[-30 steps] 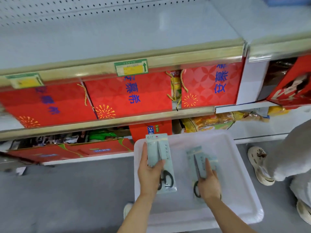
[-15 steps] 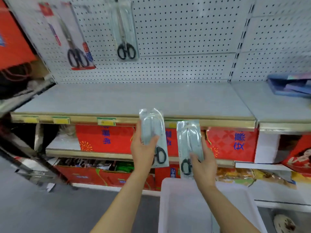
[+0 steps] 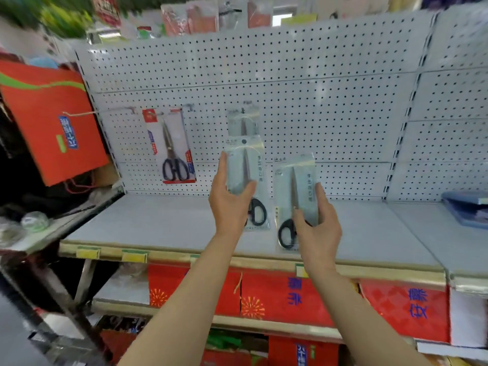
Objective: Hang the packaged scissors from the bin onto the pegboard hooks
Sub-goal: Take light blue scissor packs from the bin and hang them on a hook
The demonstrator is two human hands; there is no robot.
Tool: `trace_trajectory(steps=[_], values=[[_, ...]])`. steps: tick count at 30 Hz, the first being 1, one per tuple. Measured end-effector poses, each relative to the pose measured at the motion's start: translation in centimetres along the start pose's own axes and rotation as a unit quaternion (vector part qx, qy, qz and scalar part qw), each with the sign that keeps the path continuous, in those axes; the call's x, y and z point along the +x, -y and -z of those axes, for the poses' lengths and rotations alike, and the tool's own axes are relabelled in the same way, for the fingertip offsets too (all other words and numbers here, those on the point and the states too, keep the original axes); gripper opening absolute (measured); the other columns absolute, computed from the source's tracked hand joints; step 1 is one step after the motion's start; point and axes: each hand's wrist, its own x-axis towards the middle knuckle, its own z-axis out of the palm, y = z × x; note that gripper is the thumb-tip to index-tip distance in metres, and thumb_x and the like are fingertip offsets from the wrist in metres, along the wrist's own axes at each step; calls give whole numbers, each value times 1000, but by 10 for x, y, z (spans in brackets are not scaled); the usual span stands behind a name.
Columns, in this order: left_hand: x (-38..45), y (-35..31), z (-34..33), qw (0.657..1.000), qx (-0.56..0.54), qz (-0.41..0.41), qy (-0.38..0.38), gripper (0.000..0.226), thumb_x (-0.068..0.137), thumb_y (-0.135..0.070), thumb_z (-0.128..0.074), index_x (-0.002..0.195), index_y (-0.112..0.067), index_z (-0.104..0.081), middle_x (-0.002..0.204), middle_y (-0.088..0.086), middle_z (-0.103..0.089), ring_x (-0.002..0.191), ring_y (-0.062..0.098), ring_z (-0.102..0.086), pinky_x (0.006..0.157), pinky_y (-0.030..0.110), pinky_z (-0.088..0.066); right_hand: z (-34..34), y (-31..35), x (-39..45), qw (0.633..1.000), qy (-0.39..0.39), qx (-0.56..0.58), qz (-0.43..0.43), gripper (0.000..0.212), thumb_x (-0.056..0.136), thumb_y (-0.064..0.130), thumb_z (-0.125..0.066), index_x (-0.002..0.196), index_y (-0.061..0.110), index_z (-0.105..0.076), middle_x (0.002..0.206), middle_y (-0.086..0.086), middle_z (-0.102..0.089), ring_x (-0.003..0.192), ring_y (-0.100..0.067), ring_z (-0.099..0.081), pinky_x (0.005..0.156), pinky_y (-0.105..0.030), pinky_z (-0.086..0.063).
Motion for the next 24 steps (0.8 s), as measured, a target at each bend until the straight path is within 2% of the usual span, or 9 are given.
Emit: trace_trajectory(steps=[1, 4, 6, 7, 9, 13, 17, 20, 24], values=[[11, -3, 0, 1000, 1, 0, 2, 83, 79, -11, -76, 149, -34, -39, 131, -41, -43, 128, -6, -47, 112, 28, -39, -7, 4, 5, 1000, -5, 7, 2, 65, 86, 9, -63, 143, 31, -42, 114, 30, -48, 107, 20, -44, 91, -1, -30], [39, -7, 0, 1000, -4, -8, 14, 83, 80, -12, -76, 148, -38, -38, 121, -50, -42, 125, 6, -56, 107, 36, -46, -25, 15, 18, 999, -21, 20, 14, 65, 86, 8, -64, 143, 31, -42, 111, 36, -45, 104, 23, -44, 86, 1, -32], [56, -4, -3, 1000, -12, -10, 24, 83, 80, -11, -76, 149, -37, -38, 111, -58, -42, 118, -12, -53, 105, 30, -46, -35, 22, 25, 999, -31, 23, 20, 65, 87, 8, -63, 143, 31, -42, 111, 35, -46, 103, 23, -46, 84, 3, -32], [64, -3, -5, 999, -16, -12, 27, 83, 80, -11, -76, 149, -36, -37, 109, -61, -41, 118, -16, -50, 105, 30, -46, -40, 24, 28, 999, -37, 24, 24, 65, 87, 8, -64, 143, 32, -42, 110, 34, -47, 103, 21, -47, 83, 2, -33], [77, -4, -8, 999, -23, -13, 35, 84, 80, -12, -76, 150, -37, -37, 109, -61, -41, 119, -10, -53, 104, 31, -48, -48, 28, 34, 998, -50, 27, 28, 65, 87, 9, -64, 143, 32, -42, 110, 33, -48, 103, 17, -49, 85, -2, -35], [98, -3, -19, 998, -31, -4, 49, 85, 79, -15, -77, 149, -40, -37, 113, -42, -52, 112, 12, -63, 98, 38, -54, -58, 30, 43, 997, -62, 32, 32, 65, 86, 7, -64, 142, 32, -44, 103, 35, -48, 94, 21, -50, 81, -3, -37], [114, 6, -30, 998, -33, -7, 53, 86, 76, -20, -77, 147, -45, -36, 121, -17, -62, 108, 19, -65, 93, 42, -56, -62, 27, 49, 997, -62, 21, 37, 64, 86, 8, -65, 141, 34, -44, 101, 34, -50, 96, 16, -52, 81, -4, -37], [120, 18, -35, 999, -22, -4, 47, 87, 77, -20, -77, 149, -41, -35, 116, -20, -61, 105, 18, -64, 92, 41, -56, -63, 25, 53, 997, -58, 24, 39, 64, 85, 9, -67, 139, 36, -45, 106, 36, -51, 106, 7, -54, 89, -13, -39], [125, 32, -38, 998, -6, -7, 55, 88, 78, -23, -78, 150, -43, -32, 111, -18, -61, 98, 19, -64, 87, 42, -58, -67, 23, 55, 998, -47, 17, 45, 66, 86, 7, -66, 141, 35, -44, 103, 35, -50, 100, 16, -52, 85, -6, -39]])
